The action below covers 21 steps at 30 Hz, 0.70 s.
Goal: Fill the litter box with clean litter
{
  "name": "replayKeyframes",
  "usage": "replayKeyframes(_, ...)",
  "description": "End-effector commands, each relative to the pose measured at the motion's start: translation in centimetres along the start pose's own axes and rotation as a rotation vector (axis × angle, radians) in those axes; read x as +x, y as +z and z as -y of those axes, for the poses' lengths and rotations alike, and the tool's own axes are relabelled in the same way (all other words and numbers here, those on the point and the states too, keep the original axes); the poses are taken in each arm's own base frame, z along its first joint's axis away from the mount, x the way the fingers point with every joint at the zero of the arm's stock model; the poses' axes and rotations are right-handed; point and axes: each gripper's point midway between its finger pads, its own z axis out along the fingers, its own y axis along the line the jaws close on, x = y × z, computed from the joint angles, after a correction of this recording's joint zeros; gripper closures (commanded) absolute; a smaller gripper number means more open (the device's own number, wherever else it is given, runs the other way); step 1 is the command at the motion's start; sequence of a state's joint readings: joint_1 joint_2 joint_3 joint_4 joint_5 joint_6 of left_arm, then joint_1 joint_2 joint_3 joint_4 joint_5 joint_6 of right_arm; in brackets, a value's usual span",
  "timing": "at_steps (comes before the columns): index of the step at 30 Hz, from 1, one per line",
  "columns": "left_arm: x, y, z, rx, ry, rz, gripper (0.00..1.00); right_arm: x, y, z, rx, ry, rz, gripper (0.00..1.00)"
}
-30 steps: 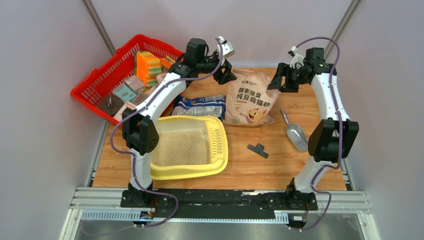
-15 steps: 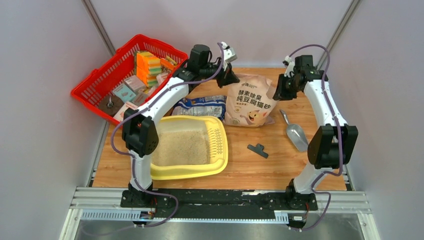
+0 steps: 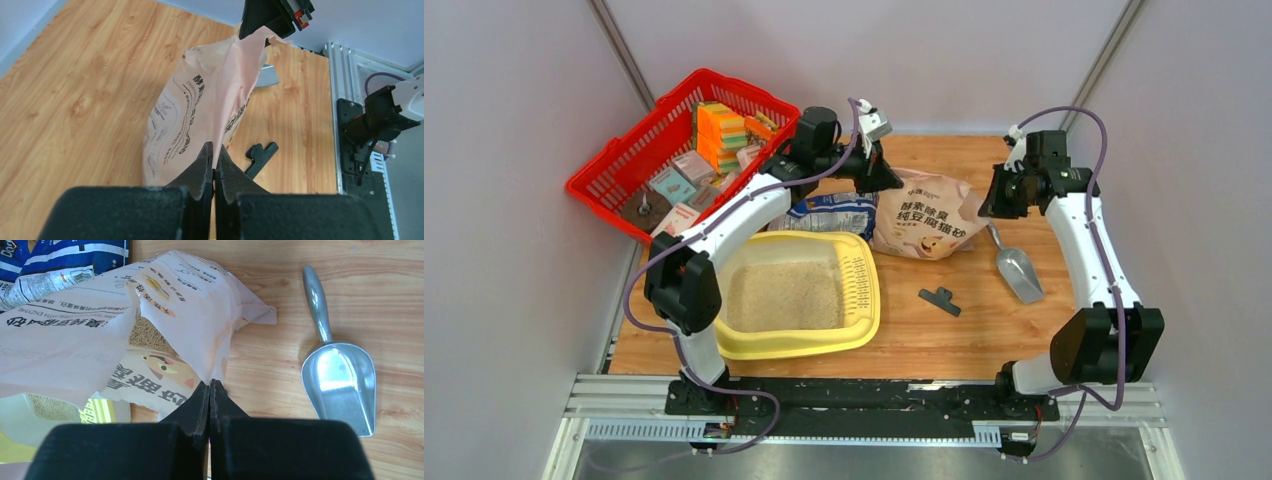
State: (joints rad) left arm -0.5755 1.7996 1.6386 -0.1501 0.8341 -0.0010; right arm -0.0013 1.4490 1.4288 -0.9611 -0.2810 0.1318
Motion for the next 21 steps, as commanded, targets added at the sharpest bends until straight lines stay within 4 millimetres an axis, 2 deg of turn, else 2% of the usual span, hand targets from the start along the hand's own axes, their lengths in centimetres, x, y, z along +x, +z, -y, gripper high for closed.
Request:
replayKeyframes(1,-6.9,-2.0,3.7,0.056,0.11,0.159,1.0,-0.6,-1.8,-0.9,-0.021,0.024,0.065,1.0)
replayKeyframes(8,-7.8,-2.6,4.8,0.077,0.101,0.177,1.0,-1.8,-3.8,-1.4,-0.006,0.099,0.14,1.0)
replayKeyframes(11,-7.9,-2.5,4.6,0.074,0.11,0.188,1.0,-1.0,-3.0,-0.9,0.007,0.115,0.123,1.0)
replayKeyframes(14,-6.7,-2.1,4.1,0.068,0.088,0.153,1.0,-0.1,-2.2,-1.5,-0.064,0.126,0.083,1.0)
replayKeyframes(17,-6.0,-1.9,3.7,0.058,0.082,0.134,1.0,-1.0,-3.4,-1.7,-0.198,0.071,0.112,0.66)
replayKeyframes(18,-5.8,-1.9,3.6,0.052,0.076,0.127,1.0,-1.6,-4.6,-2.0,-0.313,-0.009,0.15,0.47)
replayKeyframes(21,-5.4,-2.0,3.4,0.04,0.077,0.099,1.0,-2.6,-7.8,-1.7,-0.483,-0.209,0.276,0.34)
